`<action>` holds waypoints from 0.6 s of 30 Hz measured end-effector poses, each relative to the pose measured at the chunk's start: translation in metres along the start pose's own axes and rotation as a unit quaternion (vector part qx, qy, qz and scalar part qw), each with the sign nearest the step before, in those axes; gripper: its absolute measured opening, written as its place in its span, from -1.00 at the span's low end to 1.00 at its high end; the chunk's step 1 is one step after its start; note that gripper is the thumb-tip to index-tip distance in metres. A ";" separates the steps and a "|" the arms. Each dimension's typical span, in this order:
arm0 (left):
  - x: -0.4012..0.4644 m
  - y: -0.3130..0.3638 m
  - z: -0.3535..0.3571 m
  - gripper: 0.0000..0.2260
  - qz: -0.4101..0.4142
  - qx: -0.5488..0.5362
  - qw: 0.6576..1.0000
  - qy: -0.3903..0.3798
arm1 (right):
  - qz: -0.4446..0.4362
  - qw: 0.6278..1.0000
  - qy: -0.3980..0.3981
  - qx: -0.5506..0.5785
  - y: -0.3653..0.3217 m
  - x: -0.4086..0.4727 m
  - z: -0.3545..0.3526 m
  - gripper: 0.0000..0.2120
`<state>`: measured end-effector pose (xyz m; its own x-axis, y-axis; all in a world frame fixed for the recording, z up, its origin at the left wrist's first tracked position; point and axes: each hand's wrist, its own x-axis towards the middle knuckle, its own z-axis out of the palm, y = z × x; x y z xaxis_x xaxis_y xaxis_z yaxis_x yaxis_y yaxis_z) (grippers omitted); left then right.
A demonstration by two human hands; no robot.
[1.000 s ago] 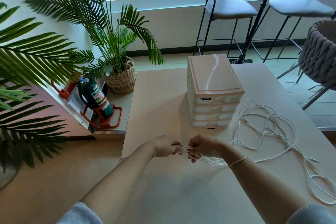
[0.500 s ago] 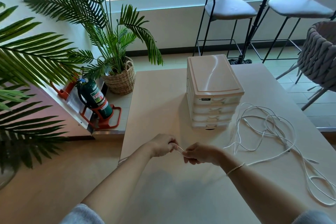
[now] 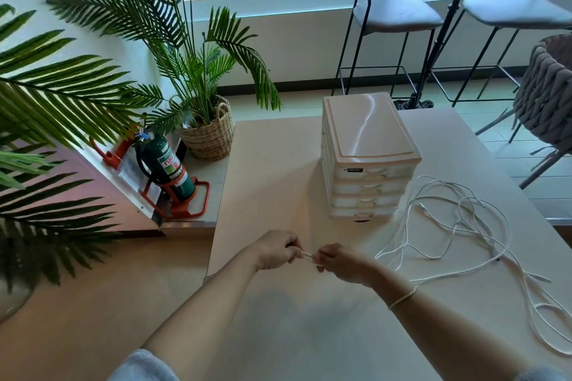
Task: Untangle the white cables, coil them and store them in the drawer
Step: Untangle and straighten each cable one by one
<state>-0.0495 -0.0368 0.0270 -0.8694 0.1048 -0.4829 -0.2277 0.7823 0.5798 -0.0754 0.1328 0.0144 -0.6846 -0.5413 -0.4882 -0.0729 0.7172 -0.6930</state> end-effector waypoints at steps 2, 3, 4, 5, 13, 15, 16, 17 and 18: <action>0.002 0.001 0.000 -0.85 0.002 0.002 1.000 0.008 | 0.002 1.000 -0.024 -0.012 0.000 -0.003 -0.005 -0.66; 0.003 0.003 0.002 -0.85 0.004 -0.002 1.000 0.009 | 0.004 1.000 -0.022 -0.010 -0.001 -0.003 -0.010 -0.66; 0.002 0.005 0.002 -0.85 0.006 -0.008 1.000 0.006 | 0.006 1.000 -0.009 -0.006 -0.003 -0.002 -0.016 -0.65; 0.002 0.007 0.003 -0.86 0.011 -0.016 1.000 0.000 | 0.010 1.000 0.011 -0.005 -0.005 0.000 -0.020 -0.66; -0.005 0.003 0.011 -0.94 0.032 -0.057 0.997 -0.047 | 0.001 0.997 0.062 -0.040 -0.004 0.004 -0.010 -0.71; -0.006 -0.003 0.012 -0.86 0.026 -0.055 0.997 -0.049 | 0.016 0.997 0.075 0.003 0.002 0.005 -0.009 -0.65; -0.007 -0.006 0.011 -0.84 0.022 -0.038 0.998 -0.051 | 0.021 0.996 0.079 0.019 0.004 0.005 -0.008 -0.63; -0.008 -0.012 0.010 -0.82 0.014 -0.025 0.998 -0.052 | 0.024 0.996 0.080 0.030 0.005 0.005 -0.008 -0.62; -0.010 -0.020 0.007 -0.80 0.004 -0.018 0.999 -0.049 | 0.027 0.996 0.079 0.044 0.008 0.005 -0.007 -0.61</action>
<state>-0.0334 -0.0489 0.0160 -0.8243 0.1727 -0.5391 -0.2378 0.7586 0.6066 -0.0846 0.1391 0.0106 -0.7921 -0.4217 -0.4413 0.0264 0.6987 -0.7149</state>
